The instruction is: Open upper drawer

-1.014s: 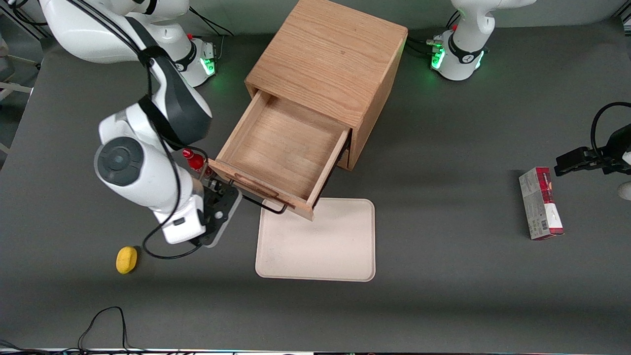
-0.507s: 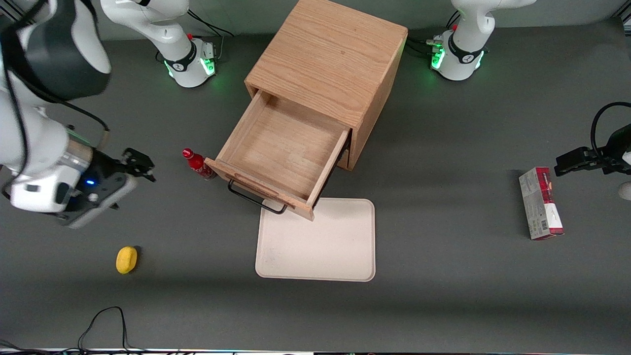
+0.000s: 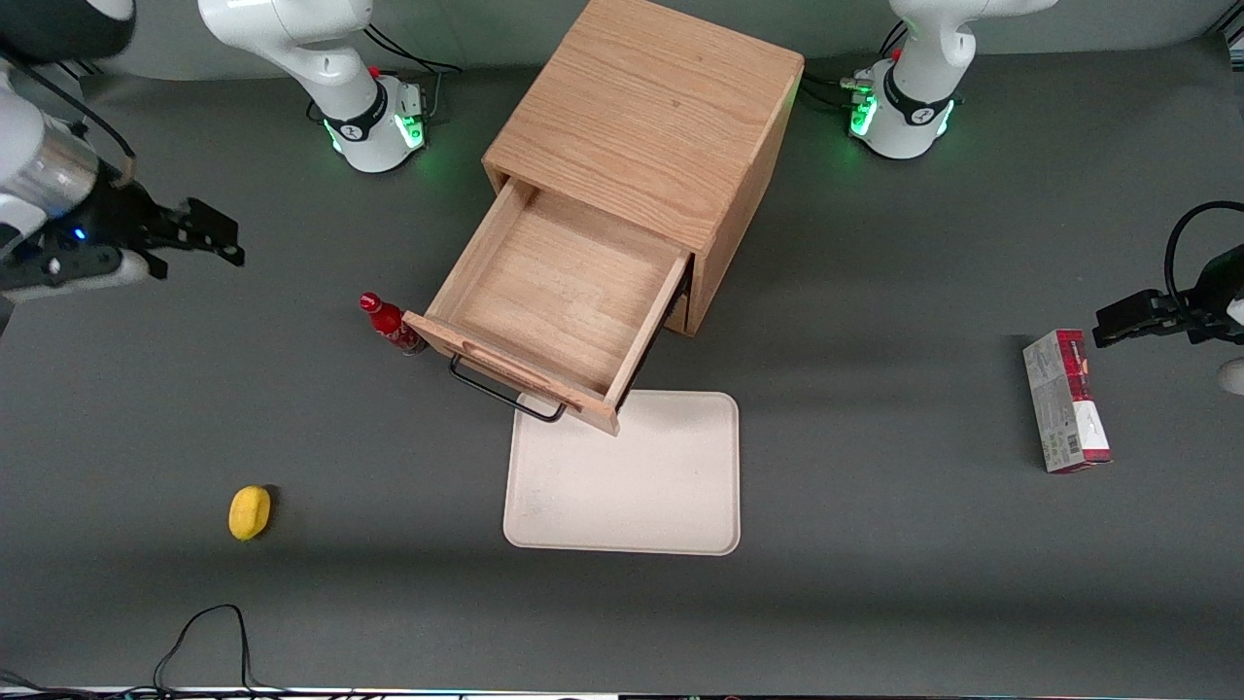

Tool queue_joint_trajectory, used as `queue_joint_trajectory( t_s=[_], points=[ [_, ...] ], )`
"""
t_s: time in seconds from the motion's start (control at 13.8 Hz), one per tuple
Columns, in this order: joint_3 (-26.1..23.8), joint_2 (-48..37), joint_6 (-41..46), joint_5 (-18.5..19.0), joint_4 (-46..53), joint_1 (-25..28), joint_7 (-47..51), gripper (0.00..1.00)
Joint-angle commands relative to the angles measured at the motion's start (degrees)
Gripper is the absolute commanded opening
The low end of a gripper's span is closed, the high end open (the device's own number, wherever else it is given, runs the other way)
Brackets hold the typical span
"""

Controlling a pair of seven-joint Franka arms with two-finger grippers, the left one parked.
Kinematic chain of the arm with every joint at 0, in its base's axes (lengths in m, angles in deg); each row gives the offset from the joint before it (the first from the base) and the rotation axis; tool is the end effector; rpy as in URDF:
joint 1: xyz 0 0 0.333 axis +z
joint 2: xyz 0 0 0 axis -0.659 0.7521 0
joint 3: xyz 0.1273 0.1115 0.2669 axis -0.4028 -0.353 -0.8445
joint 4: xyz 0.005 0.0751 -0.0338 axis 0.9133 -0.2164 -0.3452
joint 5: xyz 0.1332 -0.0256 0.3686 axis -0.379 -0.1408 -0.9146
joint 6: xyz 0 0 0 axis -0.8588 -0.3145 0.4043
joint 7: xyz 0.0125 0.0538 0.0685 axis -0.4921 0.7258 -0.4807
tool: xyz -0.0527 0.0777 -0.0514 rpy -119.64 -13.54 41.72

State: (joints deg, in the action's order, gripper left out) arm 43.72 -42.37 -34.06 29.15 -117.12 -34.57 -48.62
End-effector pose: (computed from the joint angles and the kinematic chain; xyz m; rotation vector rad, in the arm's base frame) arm 0.4994 0.0280 0.6027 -3.0937 -0.1236 0.0492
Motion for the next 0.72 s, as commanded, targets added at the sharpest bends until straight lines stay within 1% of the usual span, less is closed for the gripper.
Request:
queue_joint_trajectory(
  t_s=[0.0,0.29,0.51,0.65],
  points=[
    [0.54,-5.13,-0.89,0.06,-4.94,0.55,4.8,1.0],
    [0.28,-3.91,-1.24,3.92,-4.06,0.55,4.99,1.0],
    [0.36,-0.66,-1.24,4.1,-1.87,0.55,5.34,1.0],
    [0.28,1.36,-1.15,4.1,0.24,0.55,9.01,1.0]
  ],
)
